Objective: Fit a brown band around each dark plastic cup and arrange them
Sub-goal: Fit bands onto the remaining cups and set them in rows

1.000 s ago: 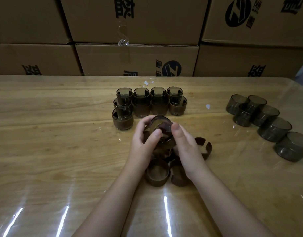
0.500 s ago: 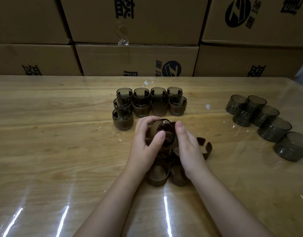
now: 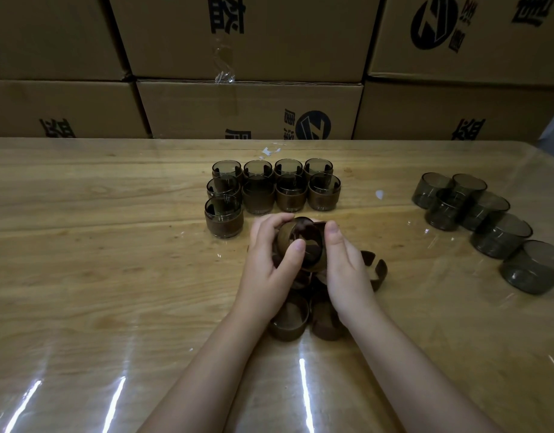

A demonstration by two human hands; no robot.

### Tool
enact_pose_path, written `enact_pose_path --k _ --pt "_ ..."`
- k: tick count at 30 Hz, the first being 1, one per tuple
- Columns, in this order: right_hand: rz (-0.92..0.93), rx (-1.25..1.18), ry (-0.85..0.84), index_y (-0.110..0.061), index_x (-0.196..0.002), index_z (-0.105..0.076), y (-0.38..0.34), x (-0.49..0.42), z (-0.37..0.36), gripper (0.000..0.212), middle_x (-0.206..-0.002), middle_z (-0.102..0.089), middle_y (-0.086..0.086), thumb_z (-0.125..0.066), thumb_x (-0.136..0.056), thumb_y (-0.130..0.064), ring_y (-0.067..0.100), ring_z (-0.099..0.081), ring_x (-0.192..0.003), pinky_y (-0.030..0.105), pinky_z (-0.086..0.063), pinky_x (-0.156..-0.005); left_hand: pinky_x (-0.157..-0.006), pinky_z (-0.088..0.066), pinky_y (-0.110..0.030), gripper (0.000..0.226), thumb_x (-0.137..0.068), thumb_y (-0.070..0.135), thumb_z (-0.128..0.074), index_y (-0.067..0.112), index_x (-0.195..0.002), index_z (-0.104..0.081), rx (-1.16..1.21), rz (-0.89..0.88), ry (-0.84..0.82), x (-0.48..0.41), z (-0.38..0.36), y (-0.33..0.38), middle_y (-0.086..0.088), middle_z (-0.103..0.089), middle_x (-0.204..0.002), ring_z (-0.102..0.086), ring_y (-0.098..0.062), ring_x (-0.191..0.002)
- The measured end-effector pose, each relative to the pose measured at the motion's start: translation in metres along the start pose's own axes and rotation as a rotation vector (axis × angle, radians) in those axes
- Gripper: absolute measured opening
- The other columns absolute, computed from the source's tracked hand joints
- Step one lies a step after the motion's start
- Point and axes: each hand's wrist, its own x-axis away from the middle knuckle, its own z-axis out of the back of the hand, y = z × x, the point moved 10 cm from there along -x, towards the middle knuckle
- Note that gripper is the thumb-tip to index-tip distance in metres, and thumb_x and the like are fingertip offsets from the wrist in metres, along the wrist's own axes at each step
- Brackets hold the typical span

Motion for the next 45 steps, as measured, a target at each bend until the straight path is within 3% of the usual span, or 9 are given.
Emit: enact_pose_path --k 7,15,24,30,36,39,42,45 --pt "0.010 -0.005 0.029 -0.030 -0.100 -0.067 0.002 -0.001 0.002 0.047 -0.092 -0.073 -0.010 -0.031 -0.085 -0.058 0.000 -0.066 -0.092 0.013 -0.051 -0.076 -0.096 -0.033 -0.008 0.045 -0.083 0.047 -0.044 0.020 -0.118 -0.050 -0.015 0.003 -0.006 0.001 -0.001 0.001 -0.001 -0.048 -0.117 -0.043 0.012 -0.109" --pt "0.013 0.023 0.054 -0.033 -0.097 -0.066 0.002 -0.002 0.004 0.047 -0.090 -0.072 -0.018 -0.029 -0.085 -0.059 -0.004 -0.065 -0.089 0.008 -0.048 -0.072 -0.097 -0.033 -0.009 0.043 -0.084 0.046 -0.043 0.021 -0.118 -0.050 -0.030 -0.011 -0.001 0.001 -0.002 0.004 0.006 -0.046 -0.117 -0.043 0.012 -0.110" --pt "0.005 0.042 0.075 -0.035 -0.094 -0.065 0.001 0.000 0.006 0.039 -0.086 -0.070 -0.027 -0.028 -0.099 -0.048 -0.014 -0.061 -0.085 0.000 -0.041 -0.067 -0.098 -0.032 -0.009 0.039 -0.085 0.045 -0.043 0.025 -0.118 -0.048 -0.041 -0.031 0.008 0.002 -0.002 0.005 0.011 -0.043 -0.118 -0.042 0.011 -0.112" --pt "-0.014 0.022 0.073 -0.036 -0.091 -0.067 0.004 -0.001 0.006 0.040 -0.089 -0.071 -0.023 -0.030 -0.101 -0.045 -0.007 -0.064 -0.087 0.006 -0.047 -0.069 -0.096 -0.030 -0.006 0.037 -0.086 0.042 -0.043 0.025 -0.119 -0.048 -0.076 -0.061 0.013 0.003 -0.001 0.009 0.012 -0.042 -0.120 -0.041 0.012 -0.113" --pt "-0.009 -0.010 0.039 -0.042 -0.092 -0.069 0.002 -0.001 0.002 0.041 -0.096 -0.071 -0.020 -0.032 -0.089 -0.060 -0.004 -0.065 -0.093 0.011 -0.050 -0.074 -0.098 -0.029 -0.006 0.035 -0.087 0.038 -0.042 0.023 -0.118 -0.047 -0.080 -0.084 0.032 0.003 0.000 0.013 0.010 -0.042 -0.119 -0.040 0.012 -0.114" --pt "-0.009 -0.034 0.033 -0.049 -0.088 -0.070 0.001 -0.002 0.001 0.039 -0.098 -0.072 -0.018 -0.033 -0.100 -0.049 -0.002 -0.065 -0.096 0.015 -0.051 -0.077 -0.098 -0.029 -0.006 0.034 -0.087 0.038 -0.042 0.023 -0.118 -0.048 -0.066 -0.077 0.039 0.003 0.001 0.012 0.010 -0.043 -0.119 -0.040 0.013 -0.114" --pt "-0.019 -0.091 0.072 -0.039 -0.091 -0.072 0.003 -0.003 0.007 0.039 -0.098 -0.073 -0.011 -0.035 -0.104 -0.033 0.005 -0.067 -0.098 0.021 -0.055 -0.079 -0.099 -0.031 -0.009 0.032 -0.088 0.036 -0.043 0.024 -0.116 -0.049 -0.062 -0.091 0.049 0.003 0.000 0.016 0.009 -0.045 -0.118 -0.042 0.010 -0.113" --pt "-0.019 -0.136 0.061 -0.028 -0.100 -0.068 0.001 -0.007 0.010 0.034 -0.099 -0.074 -0.001 -0.035 -0.105 -0.024 0.012 -0.070 -0.095 0.021 -0.055 -0.072 -0.102 -0.040 -0.026 0.031 -0.087 0.046 -0.039 0.034 -0.115 -0.048 0.059 0.025 0.088 0.001 0.005 0.007 0.005 -0.050 -0.119 -0.049 -0.003 -0.116"
